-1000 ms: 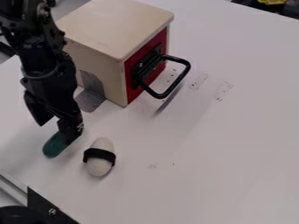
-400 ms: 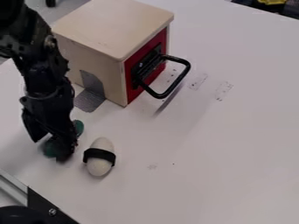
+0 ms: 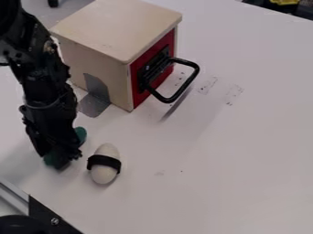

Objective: Move the green object on the rear right side of the drawer

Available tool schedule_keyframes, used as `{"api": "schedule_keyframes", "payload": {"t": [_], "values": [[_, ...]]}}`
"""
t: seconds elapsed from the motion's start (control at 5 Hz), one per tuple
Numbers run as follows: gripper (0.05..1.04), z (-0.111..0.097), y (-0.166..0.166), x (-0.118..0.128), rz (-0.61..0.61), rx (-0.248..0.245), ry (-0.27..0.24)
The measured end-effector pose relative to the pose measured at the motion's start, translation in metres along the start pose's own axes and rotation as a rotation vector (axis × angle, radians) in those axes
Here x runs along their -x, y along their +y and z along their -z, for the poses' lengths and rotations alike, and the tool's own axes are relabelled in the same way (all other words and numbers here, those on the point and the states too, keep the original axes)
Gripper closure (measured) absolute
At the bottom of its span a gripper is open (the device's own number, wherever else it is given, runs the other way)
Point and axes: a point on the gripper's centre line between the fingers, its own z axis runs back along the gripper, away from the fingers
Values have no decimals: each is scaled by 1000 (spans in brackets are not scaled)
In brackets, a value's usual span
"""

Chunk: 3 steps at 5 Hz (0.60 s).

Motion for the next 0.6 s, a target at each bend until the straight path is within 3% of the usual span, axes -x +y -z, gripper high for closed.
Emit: {"api": "schedule_keyframes", "payload": {"t": [0.2,0.4,0.6], "values": [[616,-17,-3,1,-27,11,-29],[616,-55,-25,-19,-48,29,-68],[616,-89,-59,-54,-50,68,-108]]}}
